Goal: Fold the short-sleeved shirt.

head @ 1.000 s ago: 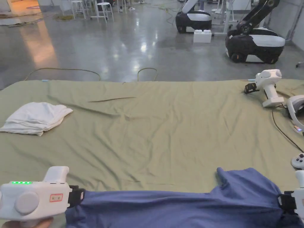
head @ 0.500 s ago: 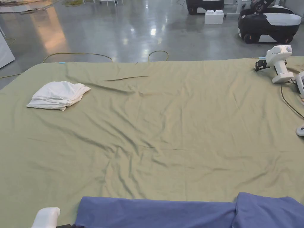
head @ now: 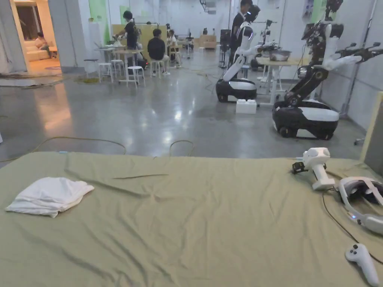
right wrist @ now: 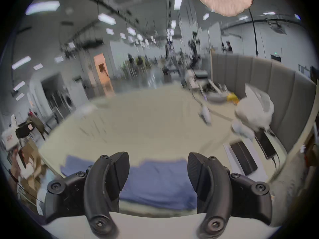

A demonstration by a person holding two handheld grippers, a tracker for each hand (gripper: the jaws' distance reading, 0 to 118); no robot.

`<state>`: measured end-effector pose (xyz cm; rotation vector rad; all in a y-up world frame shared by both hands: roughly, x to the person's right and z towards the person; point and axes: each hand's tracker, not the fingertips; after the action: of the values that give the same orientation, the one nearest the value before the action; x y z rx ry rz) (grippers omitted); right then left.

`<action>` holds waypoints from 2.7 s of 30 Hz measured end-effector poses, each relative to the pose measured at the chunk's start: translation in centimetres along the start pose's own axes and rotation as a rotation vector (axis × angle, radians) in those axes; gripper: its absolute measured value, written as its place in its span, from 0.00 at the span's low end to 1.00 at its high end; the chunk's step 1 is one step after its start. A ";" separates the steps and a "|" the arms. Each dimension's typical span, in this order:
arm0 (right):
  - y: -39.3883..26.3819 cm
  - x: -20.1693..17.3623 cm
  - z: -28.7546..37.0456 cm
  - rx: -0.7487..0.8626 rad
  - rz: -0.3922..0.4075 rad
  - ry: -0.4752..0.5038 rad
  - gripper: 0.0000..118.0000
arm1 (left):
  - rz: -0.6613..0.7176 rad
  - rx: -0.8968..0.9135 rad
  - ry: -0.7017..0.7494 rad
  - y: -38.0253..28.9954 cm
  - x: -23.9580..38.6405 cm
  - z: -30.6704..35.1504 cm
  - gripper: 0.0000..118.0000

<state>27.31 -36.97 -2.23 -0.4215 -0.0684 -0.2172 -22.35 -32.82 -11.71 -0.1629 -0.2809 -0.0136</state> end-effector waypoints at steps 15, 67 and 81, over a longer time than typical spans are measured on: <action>6.7 -10.7 6.5 0.443 0.227 0.095 0.00 | -0.102 0.271 0.075 8.9 7.8 6.8 0.00; 2.4 -4.2 2.2 0.066 -0.015 0.001 0.00 | 1.097 -0.687 -0.128 -24.0 -13.8 -13.8 0.15; 1.3 -2.8 2.5 0.015 -0.008 -0.004 0.00 | 1.207 -0.361 -0.054 -17.9 -16.7 -9.0 0.08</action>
<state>24.87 -34.23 -0.81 -0.4072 -0.0756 -0.2239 -36.52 -52.05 -22.04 -0.6714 -0.1967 1.1438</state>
